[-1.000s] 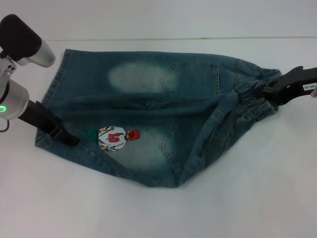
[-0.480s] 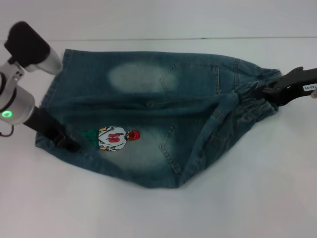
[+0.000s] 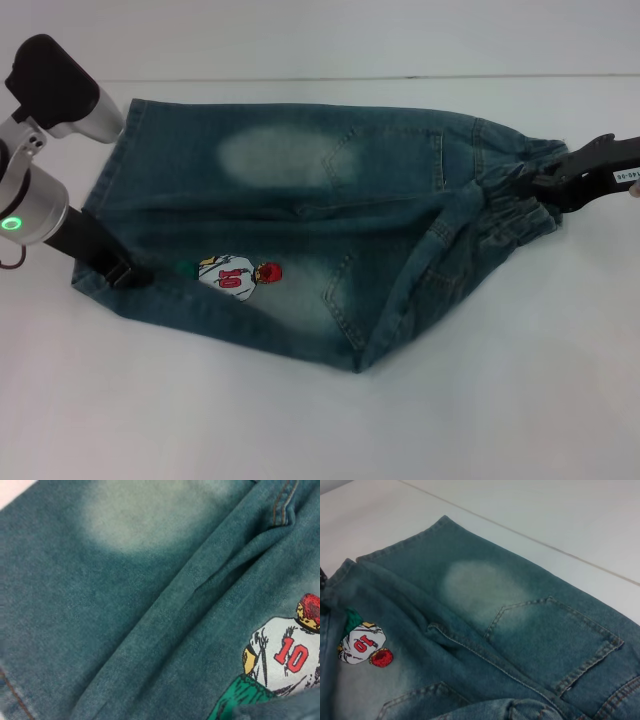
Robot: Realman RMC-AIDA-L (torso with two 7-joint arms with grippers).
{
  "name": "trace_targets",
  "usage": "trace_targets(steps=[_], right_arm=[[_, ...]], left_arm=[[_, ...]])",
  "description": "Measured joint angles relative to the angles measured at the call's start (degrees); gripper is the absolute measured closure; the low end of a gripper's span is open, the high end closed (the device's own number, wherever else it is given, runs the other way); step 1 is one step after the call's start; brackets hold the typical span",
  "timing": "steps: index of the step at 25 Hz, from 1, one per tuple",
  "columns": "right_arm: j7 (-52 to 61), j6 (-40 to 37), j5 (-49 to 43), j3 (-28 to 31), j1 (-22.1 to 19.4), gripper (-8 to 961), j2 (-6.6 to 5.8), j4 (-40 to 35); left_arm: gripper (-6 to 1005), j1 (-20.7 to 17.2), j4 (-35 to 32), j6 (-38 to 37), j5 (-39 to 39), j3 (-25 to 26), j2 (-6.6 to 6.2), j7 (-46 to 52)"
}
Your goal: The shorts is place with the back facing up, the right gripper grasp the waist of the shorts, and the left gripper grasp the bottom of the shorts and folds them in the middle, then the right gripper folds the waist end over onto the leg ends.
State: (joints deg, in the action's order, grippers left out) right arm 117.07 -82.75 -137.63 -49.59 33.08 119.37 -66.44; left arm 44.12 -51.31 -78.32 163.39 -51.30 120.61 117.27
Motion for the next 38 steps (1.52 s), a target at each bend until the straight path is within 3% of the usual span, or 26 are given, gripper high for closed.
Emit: trace_targets(steps=[1,7,13,15,20,26,32,38], right_arm=[[0.0,0.02,0.0,-0.03,-0.07,916,0.0,0.0],[-0.07,0.04,0.0,0.05,-0.51,916,-0.11,0.0],[-0.43,-0.18,0.06,0.38,-0.9,916,-0.01,0.06],[-0.44,-0.45,0.35,0.42,-1.25,916,0.03,0.03],[-0.46,-1.32,3.93,1.16,-3.23,916,-0.36,-1.88],[-0.63,-1.49,7.41,2.59,-4.06,916,-1.09,-3.39],[-0.78,2.75,7.33,4.35,-1.74,916,-1.74,-2.95],[-0.9,9.95,6.17,4.31,1.04,916,-3.05,1.08]], left_arm=[[715,-0.3,-0.68,0.0,-0.01,0.0,0.19,0.02],[899,-1.85,-3.86,-0.44,-0.1,-0.01,1.1,0.07],[905,-4.52,-8.93,-0.72,-0.49,-0.33,3.14,-0.49],[905,-5.36,-10.91,-1.7,-1.76,0.19,3.31,-0.48],[905,-7.57,-16.9,-7.15,-9.75,4.36,2.43,-1.38],[905,-7.53,-17.97,-9.6,-17.0,8.13,1.21,-1.55],[906,-5.21,-16.19,-2.59,-19.07,8.21,1.73,-1.07],[906,-0.33,-8.38,8.51,-19.08,7.68,1.68,-0.47]])
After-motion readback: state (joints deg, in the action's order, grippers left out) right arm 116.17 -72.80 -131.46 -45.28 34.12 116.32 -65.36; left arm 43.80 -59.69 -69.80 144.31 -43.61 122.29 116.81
